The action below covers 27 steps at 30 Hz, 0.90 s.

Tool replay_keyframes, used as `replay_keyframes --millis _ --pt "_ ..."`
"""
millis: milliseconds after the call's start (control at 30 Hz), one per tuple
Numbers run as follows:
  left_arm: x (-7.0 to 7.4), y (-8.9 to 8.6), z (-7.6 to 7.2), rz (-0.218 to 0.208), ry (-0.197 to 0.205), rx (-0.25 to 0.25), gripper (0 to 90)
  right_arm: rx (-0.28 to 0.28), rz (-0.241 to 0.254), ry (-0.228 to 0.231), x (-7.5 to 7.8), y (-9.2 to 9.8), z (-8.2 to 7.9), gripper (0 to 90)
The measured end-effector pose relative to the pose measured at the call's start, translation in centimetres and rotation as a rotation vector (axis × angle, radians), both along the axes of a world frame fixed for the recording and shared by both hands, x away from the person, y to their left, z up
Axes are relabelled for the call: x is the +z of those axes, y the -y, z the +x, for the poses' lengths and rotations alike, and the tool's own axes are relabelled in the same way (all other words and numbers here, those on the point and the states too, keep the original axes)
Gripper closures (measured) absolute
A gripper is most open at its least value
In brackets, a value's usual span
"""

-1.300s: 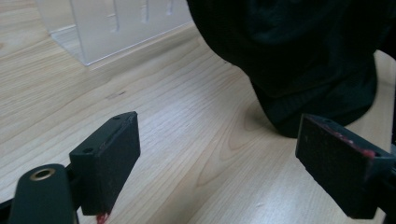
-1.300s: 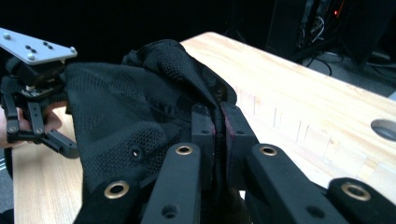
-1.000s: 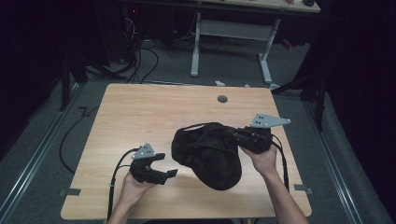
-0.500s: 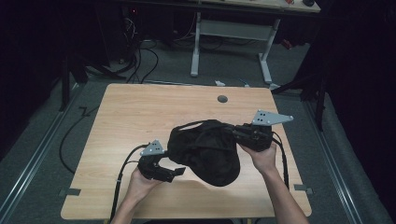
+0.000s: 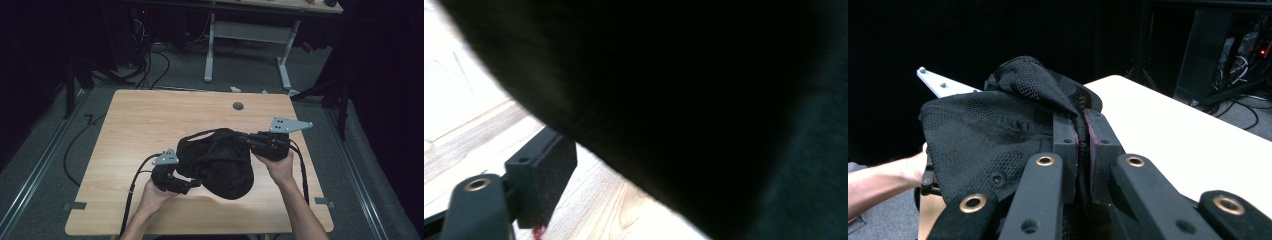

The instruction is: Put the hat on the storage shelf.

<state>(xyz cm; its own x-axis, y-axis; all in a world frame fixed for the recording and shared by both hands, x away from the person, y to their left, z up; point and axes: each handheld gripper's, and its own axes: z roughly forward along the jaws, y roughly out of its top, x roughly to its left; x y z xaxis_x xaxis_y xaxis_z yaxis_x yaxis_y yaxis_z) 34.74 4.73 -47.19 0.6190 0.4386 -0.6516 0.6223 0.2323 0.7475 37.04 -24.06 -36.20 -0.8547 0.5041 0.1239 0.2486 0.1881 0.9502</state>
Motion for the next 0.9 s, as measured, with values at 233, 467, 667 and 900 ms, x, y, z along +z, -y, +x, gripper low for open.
replay_keyframes --millis 233,467,667,900 --pt "0.2 0.2 -0.5 -0.012 0.009 -0.043 34.3 -0.005 0.021 0.004 -0.2 0.1 0.5 85.6" --pt "0.2 0.2 -1.0 0.011 0.043 -0.053 47.6 -0.018 0.032 0.02 -0.4 0.2 0.7 85.6" --pt "0.6 -0.1 -1.5 -0.004 0.055 -0.079 54.9 -0.025 0.048 0.022 -0.6 0.3 1.0 85.5" --pt "0.9 0.0 -1.9 0.034 0.072 -0.102 61.4 -0.045 0.048 0.013 -1.2 0.1 1.6 85.5"
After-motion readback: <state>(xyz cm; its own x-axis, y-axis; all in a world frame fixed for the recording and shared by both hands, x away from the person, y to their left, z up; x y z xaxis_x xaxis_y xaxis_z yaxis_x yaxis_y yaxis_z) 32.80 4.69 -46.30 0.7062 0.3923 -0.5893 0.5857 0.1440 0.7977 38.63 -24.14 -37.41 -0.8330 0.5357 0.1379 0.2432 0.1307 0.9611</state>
